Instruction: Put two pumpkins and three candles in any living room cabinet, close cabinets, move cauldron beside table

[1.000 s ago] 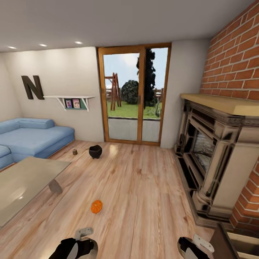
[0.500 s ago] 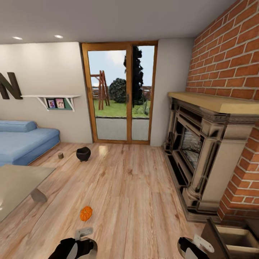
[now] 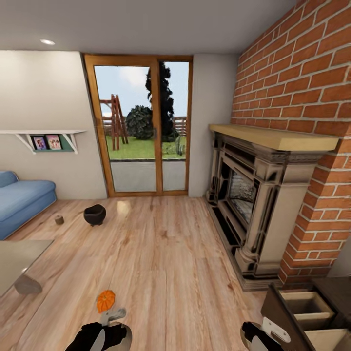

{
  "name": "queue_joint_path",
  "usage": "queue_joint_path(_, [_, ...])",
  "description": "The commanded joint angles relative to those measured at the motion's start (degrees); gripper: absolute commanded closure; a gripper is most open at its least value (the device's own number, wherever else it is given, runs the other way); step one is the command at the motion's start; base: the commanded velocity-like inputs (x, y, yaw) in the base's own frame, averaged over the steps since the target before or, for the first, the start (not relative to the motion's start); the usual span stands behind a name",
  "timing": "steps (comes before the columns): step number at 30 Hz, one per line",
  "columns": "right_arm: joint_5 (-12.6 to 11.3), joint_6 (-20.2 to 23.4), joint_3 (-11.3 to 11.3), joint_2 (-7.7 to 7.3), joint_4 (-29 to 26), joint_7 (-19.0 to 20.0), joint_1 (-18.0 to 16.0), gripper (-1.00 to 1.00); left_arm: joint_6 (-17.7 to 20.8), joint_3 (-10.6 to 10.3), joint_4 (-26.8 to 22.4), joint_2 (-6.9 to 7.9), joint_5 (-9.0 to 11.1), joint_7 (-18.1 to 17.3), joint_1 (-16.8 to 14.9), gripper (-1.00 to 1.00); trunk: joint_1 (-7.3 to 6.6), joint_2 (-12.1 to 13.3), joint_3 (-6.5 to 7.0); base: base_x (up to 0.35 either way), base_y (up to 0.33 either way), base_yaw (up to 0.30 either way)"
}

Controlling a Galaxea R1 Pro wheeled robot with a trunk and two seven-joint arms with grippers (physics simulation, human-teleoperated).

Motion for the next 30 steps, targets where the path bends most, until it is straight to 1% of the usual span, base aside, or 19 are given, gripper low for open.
queue_joint_path(1, [-0.01, -0.01, 0.00, 0.00, 0.00, 0.06, 0.00, 1.00, 0.00, 0.00, 0.00, -0.01, 0.01, 0.00, 0.00, 1.00, 0.00, 0.00, 0.00, 0.048, 0.254, -0.277])
queue_joint_path(3, [-0.01, -0.01, 0.00, 0.00, 0.00, 0.07, 0.00, 1.00, 0.00, 0.00, 0.00, 0.03, 0.01, 0.00, 0.00, 1.00, 0.00, 0.00, 0.00, 0.025, 0.174, -0.277])
queue_joint_path(14, [-0.01, 0.12, 0.00, 0.00, 0.00, 0.07, 0.00, 1.00, 0.00, 0.00, 0.00, 0.11, 0.01, 0.00, 0.00, 1.00, 0.00, 0.00, 0.00, -0.021, 0.055, -0.277])
queue_joint_path(30, [-0.01, 0.26, 0.00, 0.00, 0.00, 0.07, 0.00, 1.00, 0.00, 0.00, 0.00, 0.14, 0.01, 0.00, 0.00, 1.00, 0.00, 0.00, 0.00, -0.003, 0.005, -0.277])
